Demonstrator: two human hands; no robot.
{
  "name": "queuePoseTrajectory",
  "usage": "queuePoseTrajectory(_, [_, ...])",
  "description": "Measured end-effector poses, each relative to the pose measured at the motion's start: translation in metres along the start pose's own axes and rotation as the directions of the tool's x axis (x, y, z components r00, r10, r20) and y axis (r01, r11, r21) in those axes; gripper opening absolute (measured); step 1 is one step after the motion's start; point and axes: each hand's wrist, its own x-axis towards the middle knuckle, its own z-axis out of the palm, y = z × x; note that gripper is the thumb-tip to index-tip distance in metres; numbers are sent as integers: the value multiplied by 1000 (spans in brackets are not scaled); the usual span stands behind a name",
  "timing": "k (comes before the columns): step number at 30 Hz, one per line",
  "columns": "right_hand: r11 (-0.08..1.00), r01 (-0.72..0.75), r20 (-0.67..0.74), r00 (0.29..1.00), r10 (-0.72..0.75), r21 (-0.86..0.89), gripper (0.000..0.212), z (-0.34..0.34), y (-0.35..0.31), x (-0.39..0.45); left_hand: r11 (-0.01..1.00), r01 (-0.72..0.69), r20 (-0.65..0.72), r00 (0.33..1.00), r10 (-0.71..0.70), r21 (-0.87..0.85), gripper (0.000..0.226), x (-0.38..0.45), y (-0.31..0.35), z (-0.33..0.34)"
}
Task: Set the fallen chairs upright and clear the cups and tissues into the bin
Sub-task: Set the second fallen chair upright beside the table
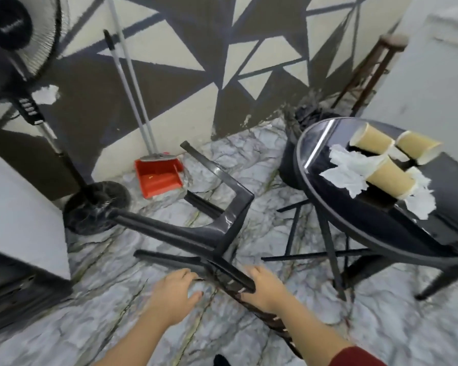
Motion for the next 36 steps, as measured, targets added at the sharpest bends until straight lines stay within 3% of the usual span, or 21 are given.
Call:
queuePoseTrajectory(6, [981, -161, -45, 985, 167, 109, 74, -4, 26, 1, 981, -179, 54, 983, 176, 69, 51, 54, 14, -12])
queuePoseTrajectory(10, [938, -277, -21, 958, 287, 208, 73, 11, 42, 2, 937, -326, 220, 930, 295, 123, 50, 88, 16, -10])
queuePoseTrajectory(13, [857, -361, 37, 927, 374, 367, 103, 30, 51, 9, 894, -414, 283, 890, 358, 172, 60, 118, 9, -7])
queuePoseTrajectory(17, [797, -390, 7, 900, 436, 461, 77, 64, 70, 33, 848, -490, 341, 847, 408, 202, 54, 164, 5, 14])
queuePoseTrajectory(22, [802, -387, -52, 888, 458, 455, 93, 101, 104, 75, 809, -566, 326, 804, 498, 159, 52, 217, 10, 74])
queuePoseTrajectory(29, [833, -296, -269, 850, 453, 468, 68, 171, 163, 124, 732, -668, 328, 727, 603, 133, 82, 271, 20, 182])
queuePoseTrajectory(32, [876, -324, -337, 830, 445, 358, 81, 195, 179, 132, 734, -669, 351, 719, 600, 114, 64, 285, 27, 213])
queuePoseTrajectory(34, [889, -320, -408, 801, 439, 327, 67, 206, 184, 135, 720, -683, 359, 706, 611, 119, 58, 290, 30, 226])
queuePoseTrajectory(36, [876, -294, -451, 768, 454, 382, 53, 209, 187, 139, 714, -684, 341, 712, 613, 146, 72, 294, 31, 232])
